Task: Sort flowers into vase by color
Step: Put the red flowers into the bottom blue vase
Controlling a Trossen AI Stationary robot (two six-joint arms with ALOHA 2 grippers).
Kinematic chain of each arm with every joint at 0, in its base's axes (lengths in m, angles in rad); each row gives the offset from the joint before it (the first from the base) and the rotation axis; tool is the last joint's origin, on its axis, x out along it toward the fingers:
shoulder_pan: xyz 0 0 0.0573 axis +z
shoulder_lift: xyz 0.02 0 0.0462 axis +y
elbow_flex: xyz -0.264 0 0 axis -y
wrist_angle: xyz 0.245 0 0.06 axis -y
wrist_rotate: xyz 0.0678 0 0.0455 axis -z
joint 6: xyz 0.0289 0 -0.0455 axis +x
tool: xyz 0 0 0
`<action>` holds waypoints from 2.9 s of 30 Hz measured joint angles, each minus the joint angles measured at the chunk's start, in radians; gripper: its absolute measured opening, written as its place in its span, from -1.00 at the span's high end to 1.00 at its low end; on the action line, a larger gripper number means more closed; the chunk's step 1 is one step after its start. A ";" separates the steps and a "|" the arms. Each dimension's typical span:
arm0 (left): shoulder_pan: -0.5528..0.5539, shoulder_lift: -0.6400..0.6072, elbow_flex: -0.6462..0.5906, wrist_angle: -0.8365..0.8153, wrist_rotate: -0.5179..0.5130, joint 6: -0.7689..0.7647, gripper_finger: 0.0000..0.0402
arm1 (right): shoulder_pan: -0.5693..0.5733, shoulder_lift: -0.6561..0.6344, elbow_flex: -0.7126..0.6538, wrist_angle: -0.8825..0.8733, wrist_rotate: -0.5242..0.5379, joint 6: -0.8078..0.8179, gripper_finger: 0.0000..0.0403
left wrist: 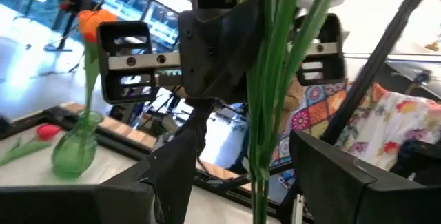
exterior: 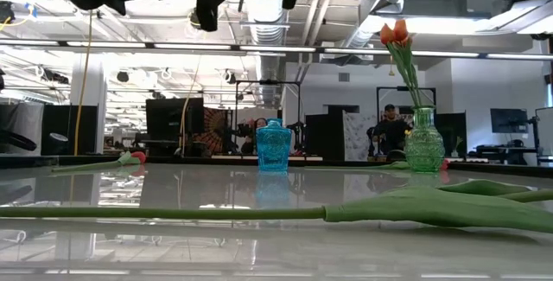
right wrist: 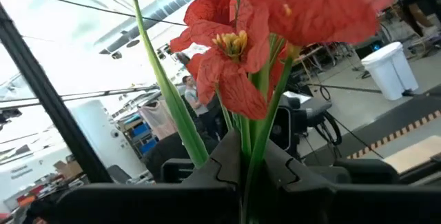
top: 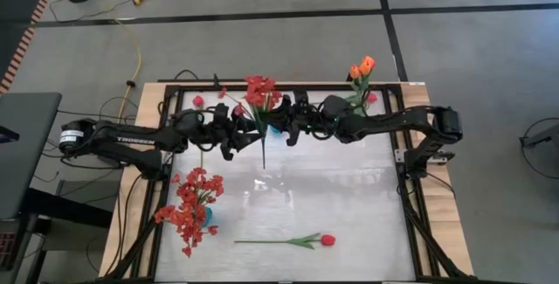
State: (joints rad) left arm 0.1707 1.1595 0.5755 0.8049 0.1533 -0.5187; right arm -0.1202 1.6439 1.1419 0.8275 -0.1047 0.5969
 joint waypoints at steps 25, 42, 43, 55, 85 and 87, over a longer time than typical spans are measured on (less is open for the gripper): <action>0.001 0.000 0.000 -0.036 -0.029 -0.069 0.70 | -0.006 0.013 0.001 -0.060 0.001 -0.002 0.58; 0.014 -0.035 0.000 -0.032 -0.030 -0.059 0.99 | -0.031 -0.009 0.001 -0.079 -0.009 -0.002 -0.31; 0.020 -0.044 0.000 -0.032 -0.030 -0.053 0.99 | -0.034 -0.014 0.001 -0.091 -0.019 -0.002 -0.36; 0.126 -0.312 0.000 -0.266 -0.027 0.044 1.00 | -0.059 -0.085 0.002 -0.166 -0.210 -0.003 -0.52; 0.085 -1.000 0.000 -1.116 0.293 0.119 1.00 | 0.095 -0.103 0.002 -0.239 -0.075 0.016 -0.52; 0.085 -1.050 0.000 -1.117 0.292 0.117 1.00 | 0.108 -0.102 0.002 -0.247 -0.055 0.016 -0.52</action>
State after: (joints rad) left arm 0.2554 0.1098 0.5751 -0.3119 0.4454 -0.4015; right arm -0.0126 1.5417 1.1435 0.5806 -0.1595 0.6128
